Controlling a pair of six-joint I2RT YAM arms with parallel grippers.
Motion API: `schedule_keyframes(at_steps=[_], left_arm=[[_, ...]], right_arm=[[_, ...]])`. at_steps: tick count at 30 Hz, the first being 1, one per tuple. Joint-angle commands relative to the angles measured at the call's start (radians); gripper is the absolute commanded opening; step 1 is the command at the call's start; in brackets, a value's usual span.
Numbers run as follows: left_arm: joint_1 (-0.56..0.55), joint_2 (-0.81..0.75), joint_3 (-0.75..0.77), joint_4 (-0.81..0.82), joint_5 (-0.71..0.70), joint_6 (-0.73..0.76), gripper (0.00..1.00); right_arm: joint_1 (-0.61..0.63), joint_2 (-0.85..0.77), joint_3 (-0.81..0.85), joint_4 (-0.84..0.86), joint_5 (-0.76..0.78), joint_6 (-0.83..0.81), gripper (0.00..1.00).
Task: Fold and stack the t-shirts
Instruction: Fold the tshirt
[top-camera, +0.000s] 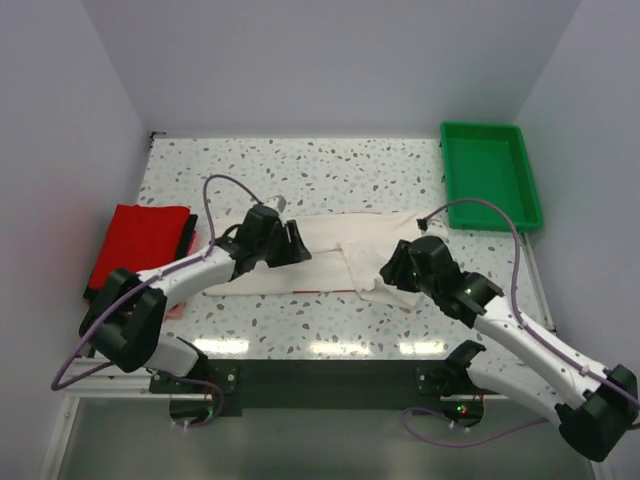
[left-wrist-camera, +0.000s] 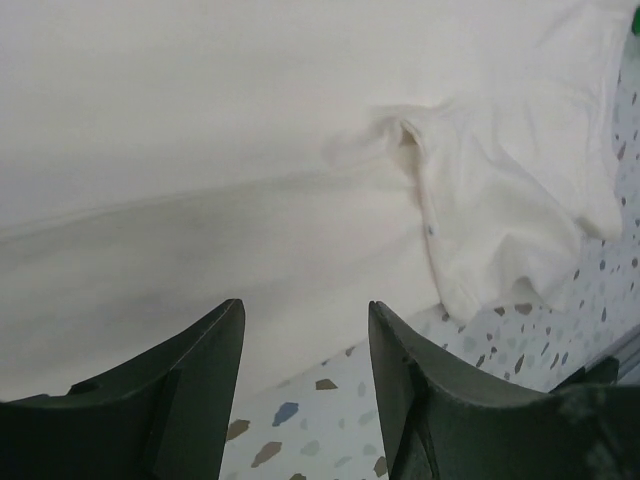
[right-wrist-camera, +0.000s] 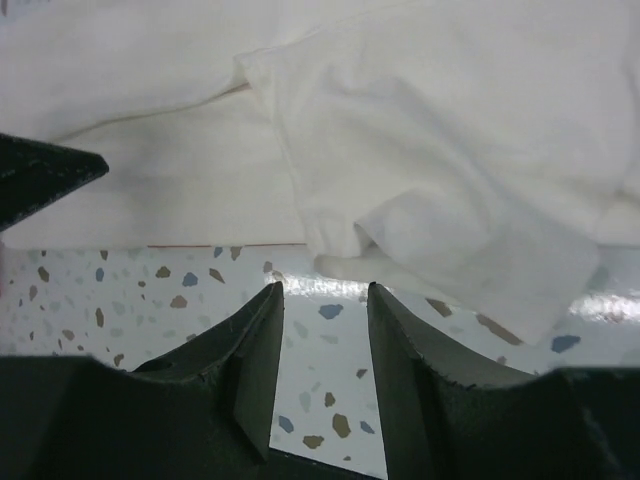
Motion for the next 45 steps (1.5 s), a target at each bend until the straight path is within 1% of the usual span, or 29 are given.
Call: schedule_keyframes(at_steps=[1, 2, 3, 5, 6, 7, 8, 10, 16, 19, 21, 28, 29, 35, 38, 41, 43, 44, 45], left_arm=[[-0.116, -0.020, 0.010, 0.103, 0.024, 0.068, 0.58], [-0.139, 0.004, 0.020, 0.141, 0.023, 0.069, 0.58], [-0.180, 0.021, 0.038, 0.155, 0.031, 0.069, 0.58], [-0.220, 0.085, 0.064, 0.179, 0.048, 0.069, 0.58], [-0.263, 0.107, 0.096, 0.182, 0.045, 0.069, 0.57], [-0.283, 0.130, 0.113, 0.186, 0.043, 0.069, 0.57], [-0.300, 0.174, 0.131, 0.186, 0.039, 0.068, 0.57], [-0.342, 0.211, 0.176, 0.182, 0.028, 0.063, 0.57], [-0.391, 0.299, 0.273, 0.176, 0.019, 0.066, 0.57], [-0.415, 0.342, 0.325, 0.130, -0.016, 0.074, 0.56], [-0.429, 0.363, 0.349, 0.080, -0.039, 0.071, 0.53], [-0.454, 0.396, 0.377, -0.020, -0.122, 0.059, 0.49], [-0.460, 0.397, 0.379, -0.028, -0.153, 0.057, 0.49], [-0.481, 0.422, 0.406, -0.052, -0.176, 0.053, 0.49], [-0.486, 0.432, 0.421, -0.057, -0.181, 0.054, 0.49], [-0.492, 0.442, 0.434, -0.066, -0.184, 0.053, 0.47], [-0.494, 0.443, 0.435, -0.071, -0.191, 0.048, 0.45], [-0.495, 0.443, 0.435, -0.072, -0.193, 0.048, 0.43], [-0.495, 0.442, 0.435, -0.074, -0.194, 0.045, 0.41]], right_arm=[[-0.001, -0.115, -0.014, -0.294, 0.190, 0.076, 0.43], [-0.001, -0.149, -0.028, -0.357, 0.199, 0.098, 0.43], [-0.001, -0.204, -0.041, -0.386, 0.208, 0.121, 0.43], [0.000, -0.261, -0.083, -0.457, 0.236, 0.193, 0.43], [-0.001, -0.307, -0.109, -0.465, 0.236, 0.212, 0.43], [-0.001, -0.326, -0.120, -0.466, 0.231, 0.224, 0.44], [-0.001, -0.337, -0.127, -0.469, 0.228, 0.247, 0.44], [-0.001, -0.344, -0.138, -0.469, 0.233, 0.267, 0.45], [-0.001, -0.243, -0.121, -0.455, 0.283, 0.285, 0.50], [0.000, -0.185, -0.132, -0.403, 0.285, 0.282, 0.50], [-0.001, -0.142, -0.141, -0.356, 0.286, 0.279, 0.50], [-0.012, -0.062, -0.137, -0.270, 0.303, 0.253, 0.50], [-0.020, -0.056, -0.138, -0.247, 0.299, 0.247, 0.50], [-0.062, 0.033, -0.154, -0.160, 0.262, 0.204, 0.50], [-0.101, 0.053, -0.172, -0.111, 0.233, 0.175, 0.49], [-0.147, 0.065, -0.196, -0.069, 0.176, 0.152, 0.43], [-0.164, 0.070, -0.209, -0.055, 0.162, 0.140, 0.41], [-0.177, 0.073, -0.209, -0.043, 0.156, 0.137, 0.38], [-0.182, 0.071, -0.213, -0.040, 0.145, 0.132, 0.37]])
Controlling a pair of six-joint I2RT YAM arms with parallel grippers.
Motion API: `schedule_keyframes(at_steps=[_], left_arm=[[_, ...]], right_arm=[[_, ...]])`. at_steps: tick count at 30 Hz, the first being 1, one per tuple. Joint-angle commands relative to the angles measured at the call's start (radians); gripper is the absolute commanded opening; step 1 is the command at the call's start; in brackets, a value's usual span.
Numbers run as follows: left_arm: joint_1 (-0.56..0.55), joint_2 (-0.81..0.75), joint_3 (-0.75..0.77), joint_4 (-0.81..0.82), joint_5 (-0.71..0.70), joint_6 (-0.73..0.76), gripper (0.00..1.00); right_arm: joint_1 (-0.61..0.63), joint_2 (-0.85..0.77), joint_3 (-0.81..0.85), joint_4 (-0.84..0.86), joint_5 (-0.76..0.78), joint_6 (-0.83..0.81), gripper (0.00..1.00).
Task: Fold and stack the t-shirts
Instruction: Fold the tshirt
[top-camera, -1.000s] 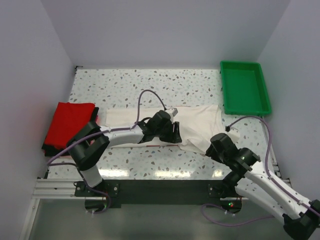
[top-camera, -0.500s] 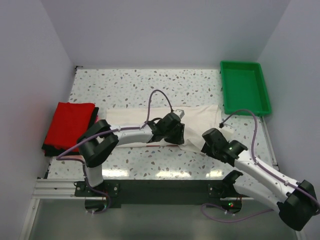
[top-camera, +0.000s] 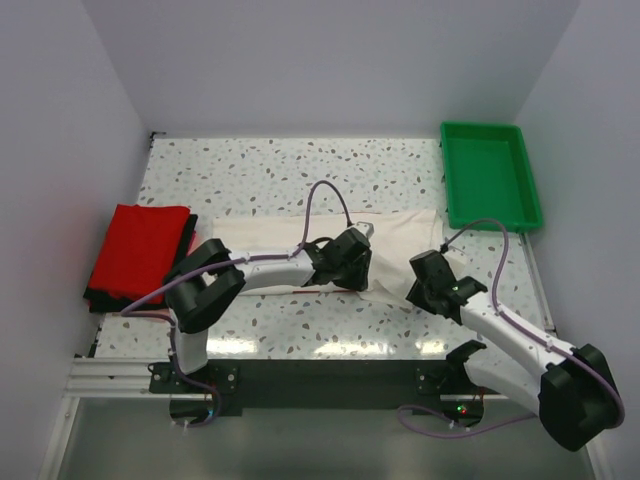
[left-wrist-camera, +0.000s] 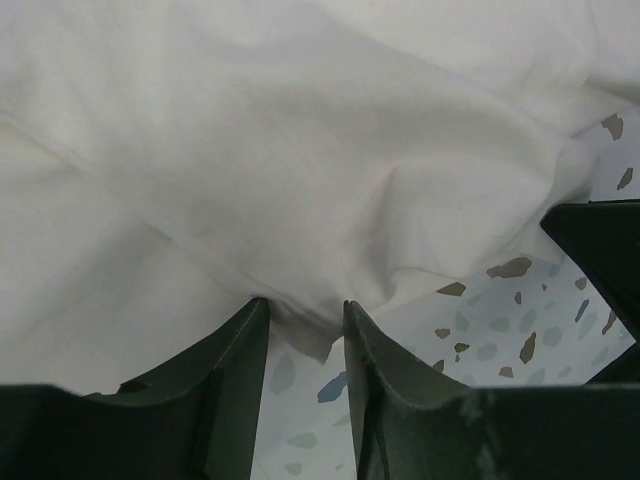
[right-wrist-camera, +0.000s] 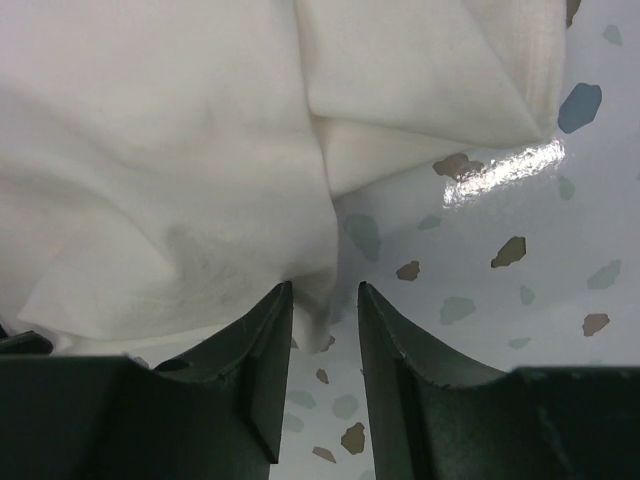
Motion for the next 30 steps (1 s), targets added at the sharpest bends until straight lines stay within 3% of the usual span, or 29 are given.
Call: schedule_keyframes(at_steps=[1, 5, 11, 15, 25, 30], left_arm=[[-0.010, 0.000, 0.037, -0.013, -0.030, -0.004, 0.39], [-0.010, -0.007, 0.021, -0.013, -0.030, -0.014, 0.27], [-0.010, -0.052, -0.015, -0.010, -0.045, -0.037, 0.00], [-0.010, -0.099, -0.049, -0.010, -0.069, -0.054, 0.00], [-0.008, -0.222, -0.170, 0.004, -0.079, -0.111, 0.00], [-0.008, -0.222, -0.186, -0.005, -0.079, -0.126, 0.00]], right_arm=[[-0.023, 0.004, -0.012, 0.080, -0.033, -0.034, 0.35], [-0.027, 0.004, -0.012, 0.089, -0.040, -0.039, 0.26], [-0.032, -0.014, -0.012, 0.074, -0.065, -0.045, 0.09], [-0.032, -0.057, -0.012, 0.035, -0.080, -0.046, 0.00], [-0.030, -0.265, 0.002, -0.161, -0.165, -0.029, 0.00], [-0.030, -0.276, -0.028, -0.166, -0.235, -0.019, 0.00]])
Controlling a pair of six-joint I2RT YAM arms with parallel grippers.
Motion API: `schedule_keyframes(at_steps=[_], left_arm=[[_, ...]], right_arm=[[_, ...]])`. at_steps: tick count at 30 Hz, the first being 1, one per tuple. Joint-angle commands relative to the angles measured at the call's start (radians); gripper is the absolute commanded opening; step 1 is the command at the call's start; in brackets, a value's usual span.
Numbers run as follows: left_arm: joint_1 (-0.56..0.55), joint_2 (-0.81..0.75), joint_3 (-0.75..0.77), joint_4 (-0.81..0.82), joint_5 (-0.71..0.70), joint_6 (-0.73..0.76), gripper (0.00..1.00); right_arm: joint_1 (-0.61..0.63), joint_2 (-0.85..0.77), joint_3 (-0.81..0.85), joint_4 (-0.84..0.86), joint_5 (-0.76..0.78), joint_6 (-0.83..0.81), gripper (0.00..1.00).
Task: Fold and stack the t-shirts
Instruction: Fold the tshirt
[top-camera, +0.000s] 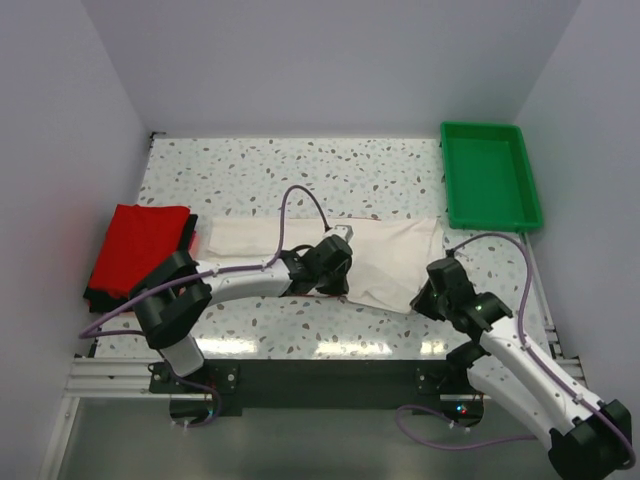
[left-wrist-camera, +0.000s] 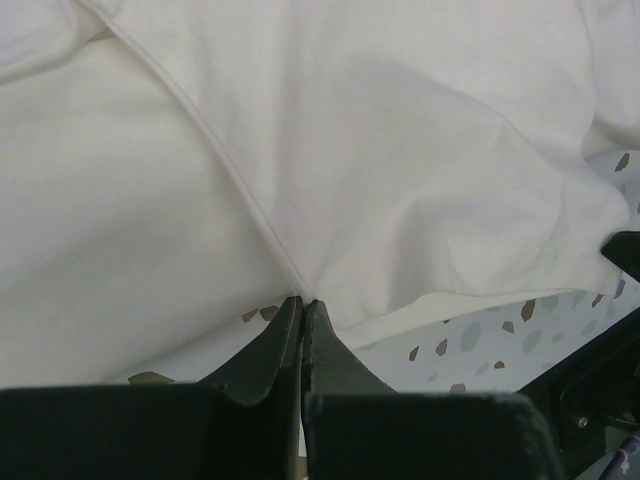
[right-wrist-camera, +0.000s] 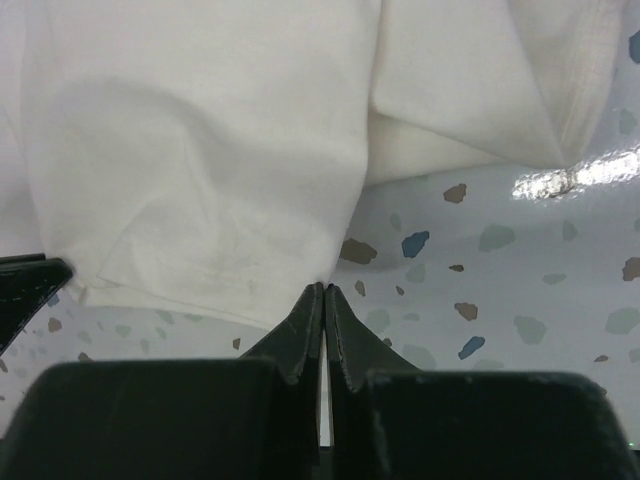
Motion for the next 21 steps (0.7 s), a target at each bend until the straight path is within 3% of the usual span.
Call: schedule_keyframes(at_steps=[1, 7, 14, 21], left_arm=[[-0.004, -0.025, -0.009, 0.007, -0.016, -0.029, 0.00], [0.008, -0.009, 0.021, 0.005, 0.008, -0.028, 0.00], [0.059, 0.012, 0.087, -0.021, 0.067, -0.026, 0.00], [0.152, 0.061, 0.141, 0.027, 0.225, -0.060, 0.08]], right_arm=[[-0.003, 0.006, -0.024, -0.007, -0.083, 0.020, 0.00], [-0.003, 0.081, -0.029, 0.111, -0.159, 0.019, 0.00], [-0.009, 0.230, 0.169, 0.096, -0.059, -0.049, 0.00], [-0.095, 0.423, 0.307, 0.165, -0.068, -0.124, 0.00]])
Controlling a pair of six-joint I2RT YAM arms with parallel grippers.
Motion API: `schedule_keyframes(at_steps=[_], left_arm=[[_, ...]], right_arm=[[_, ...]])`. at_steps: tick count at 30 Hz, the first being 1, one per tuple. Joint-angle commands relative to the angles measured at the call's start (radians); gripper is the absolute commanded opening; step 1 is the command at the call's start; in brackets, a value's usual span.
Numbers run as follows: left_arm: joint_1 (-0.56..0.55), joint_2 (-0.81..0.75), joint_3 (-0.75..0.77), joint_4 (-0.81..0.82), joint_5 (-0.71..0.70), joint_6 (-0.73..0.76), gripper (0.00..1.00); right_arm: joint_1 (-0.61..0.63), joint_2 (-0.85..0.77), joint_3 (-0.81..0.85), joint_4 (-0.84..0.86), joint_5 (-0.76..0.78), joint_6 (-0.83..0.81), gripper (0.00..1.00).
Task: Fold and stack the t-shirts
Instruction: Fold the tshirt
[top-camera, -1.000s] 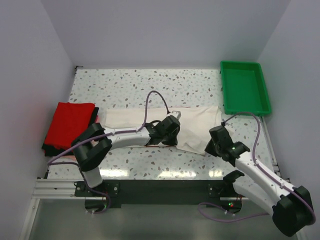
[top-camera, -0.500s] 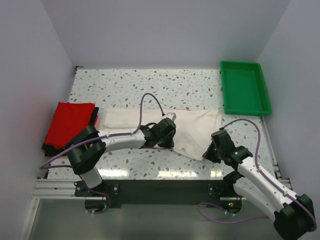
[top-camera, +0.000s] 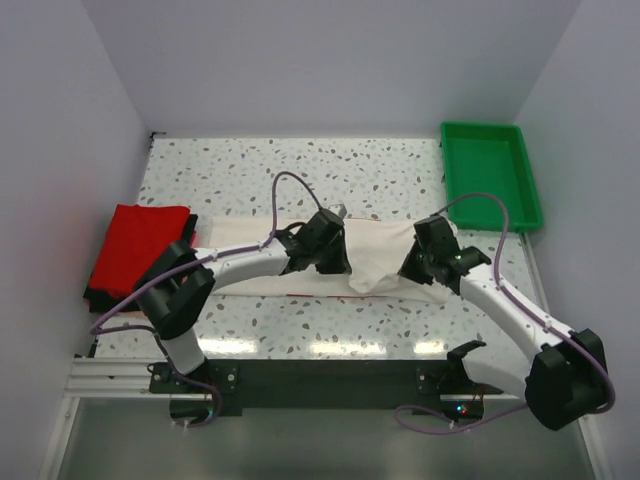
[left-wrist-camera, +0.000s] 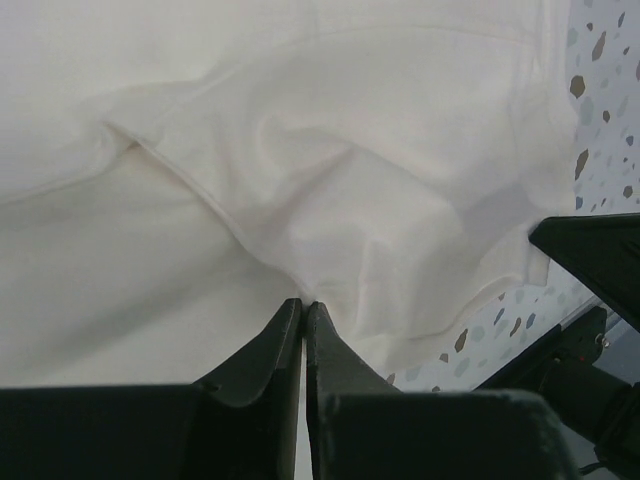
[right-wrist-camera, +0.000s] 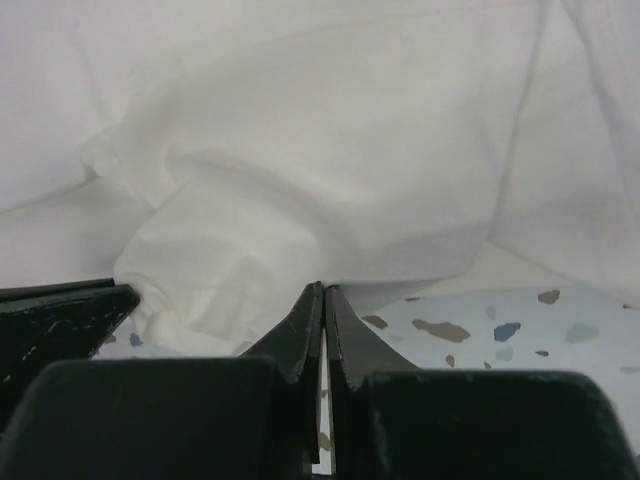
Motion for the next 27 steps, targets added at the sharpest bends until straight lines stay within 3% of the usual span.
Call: schedule_keyframes(at_steps=[1, 9, 18, 20, 21, 27], left_arm=[[0.046, 0.036, 0.065, 0.039, 0.104, -0.033, 0.09], [0.132, 0.121, 0.137, 0.034, 0.171, -0.095, 0.12], [0.174, 0.132, 0.162, 0.013, 0.141, -0.112, 0.34], [0.178, 0.101, 0.151, 0.002, 0.100, -0.109, 0.44], [0.181, 0.087, 0.139, 0.000, 0.081, -0.103, 0.54], [0.183, -0.003, 0.139, -0.096, -0.095, -0.030, 0.63]], right_arm=[[-0.050, 0.092, 0.084, 0.069, 0.014, -0.065, 0.00], [-0.194, 0.300, 0.205, 0.178, -0.029, -0.098, 0.00], [-0.244, 0.460, 0.316, 0.243, -0.069, -0.138, 0.00], [-0.250, 0.480, 0.326, 0.244, -0.065, -0.142, 0.00], [-0.256, 0.483, 0.326, 0.247, -0.064, -0.144, 0.00], [-0.270, 0.462, 0.339, 0.207, -0.017, -0.170, 0.32]])
